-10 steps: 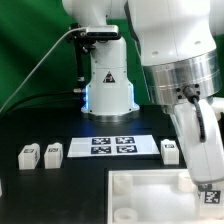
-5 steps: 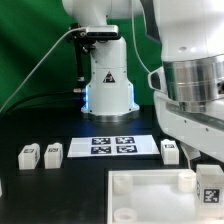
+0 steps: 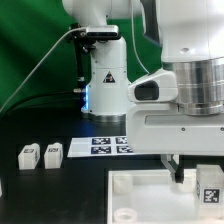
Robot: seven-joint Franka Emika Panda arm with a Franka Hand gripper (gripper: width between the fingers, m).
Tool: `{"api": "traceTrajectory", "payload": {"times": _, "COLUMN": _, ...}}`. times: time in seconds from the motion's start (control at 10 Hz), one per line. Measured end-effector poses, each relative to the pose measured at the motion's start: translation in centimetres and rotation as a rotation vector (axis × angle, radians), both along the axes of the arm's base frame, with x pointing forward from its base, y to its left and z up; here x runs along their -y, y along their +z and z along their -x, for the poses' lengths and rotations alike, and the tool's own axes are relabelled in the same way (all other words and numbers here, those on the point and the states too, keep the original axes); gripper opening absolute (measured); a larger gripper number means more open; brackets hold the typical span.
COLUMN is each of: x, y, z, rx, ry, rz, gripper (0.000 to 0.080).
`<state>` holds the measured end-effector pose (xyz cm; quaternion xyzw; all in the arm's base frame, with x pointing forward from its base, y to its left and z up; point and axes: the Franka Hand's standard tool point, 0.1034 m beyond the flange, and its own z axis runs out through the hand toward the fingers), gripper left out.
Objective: Assemble one leg
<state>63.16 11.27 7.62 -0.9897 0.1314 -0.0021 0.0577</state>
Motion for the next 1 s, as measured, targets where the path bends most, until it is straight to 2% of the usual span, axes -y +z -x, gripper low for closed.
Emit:
{"api": "traceTrajectory", "payload": {"times": 0.1, "x": -0.04, "y": -0.09, "z": -0.04, "rx": 0.022, "ry": 0.112, "rz": 0.007, "gripper": 0.0649}}
{"api": "traceTrajectory", "payload": {"times": 0.3, "x": 0.05, "y": -0.21, "z": -0.04, "rx": 0.028, "ry": 0.094, "rz": 0.008, "gripper": 0.0627}}
{"api": "traceTrajectory", "payload": {"times": 0.4, "x": 0.05, "y": -0.21, "z": -0.04, "rx": 0.027, "ry": 0.080, "rz": 0.006, "gripper": 0.0440}}
{"api": "traceTrajectory", "payload": {"times": 0.5, "x": -0.02, "y": -0.21, "z": -0.03, "rx": 0.014, "ry": -0.032, "rz": 0.001, "gripper": 0.0440}}
{"api": "traceTrajectory", "payload": {"times": 0.6, "x": 0.23, "y": -0.25, "z": -0.01, "rx": 0.003, "ry": -0.128, "rz": 0.002, "gripper": 0.0293}}
{"api": "traceTrajectory", "payload": {"times": 0.9, "x": 0.62, "y": -0.29, "z": -0.04, "rx": -0.034, "ry": -0.445, "rz": -0.011, "gripper": 0.0294}}
{"api": "traceTrajectory", "payload": {"times": 1.0, "x": 0.82, "y": -0.33, "z": 0.05, "rx": -0.068, "ry": -0.660, "rz": -0.029, "gripper": 0.0294}}
